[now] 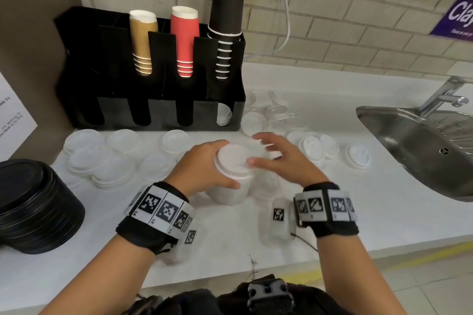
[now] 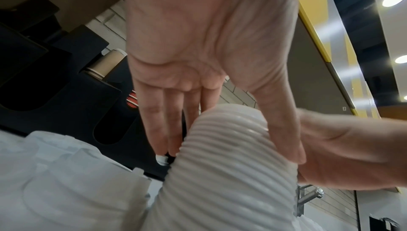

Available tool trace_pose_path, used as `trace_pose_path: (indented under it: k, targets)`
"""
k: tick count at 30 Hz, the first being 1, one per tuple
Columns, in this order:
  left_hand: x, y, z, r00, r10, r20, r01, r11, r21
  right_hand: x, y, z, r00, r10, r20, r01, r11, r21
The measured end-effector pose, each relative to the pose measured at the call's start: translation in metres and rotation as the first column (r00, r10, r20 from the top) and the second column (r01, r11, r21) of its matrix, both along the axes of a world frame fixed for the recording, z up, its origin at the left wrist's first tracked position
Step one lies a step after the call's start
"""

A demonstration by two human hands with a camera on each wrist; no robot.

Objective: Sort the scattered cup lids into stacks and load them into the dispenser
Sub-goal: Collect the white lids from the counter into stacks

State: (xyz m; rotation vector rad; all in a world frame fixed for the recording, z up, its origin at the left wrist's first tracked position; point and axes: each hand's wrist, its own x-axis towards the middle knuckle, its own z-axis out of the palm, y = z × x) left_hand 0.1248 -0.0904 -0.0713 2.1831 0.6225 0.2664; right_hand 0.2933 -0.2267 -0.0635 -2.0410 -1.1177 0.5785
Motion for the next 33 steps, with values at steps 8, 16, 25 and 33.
trace_pose_path:
  k: [8,16,25,33]
  targets:
    - [0.001,0.002,-0.004,1.000,0.013,0.008,-0.013,1.000,-0.013,0.092,-0.014,0.000,0.897,-0.283,0.340,0.437,0.691,-0.577]
    - [0.002,0.004,-0.004,1.000,0.001,0.000,-0.001,1.000,-0.008,0.099,-0.018,0.003,0.958,-0.273,0.086,0.284,0.876,-0.389]
    - [0.003,0.007,-0.005,1.000,0.002,-0.009,-0.002,1.000,-0.011,0.166,-0.066,-0.018,0.680,-0.611,0.405,0.729,0.507,-0.459]
    - [0.004,0.008,-0.006,1.000,-0.006,0.015,0.006,1.000,-0.005,0.177,-0.096,-0.031,0.673,-0.668,0.318,0.738,0.580,-0.344]
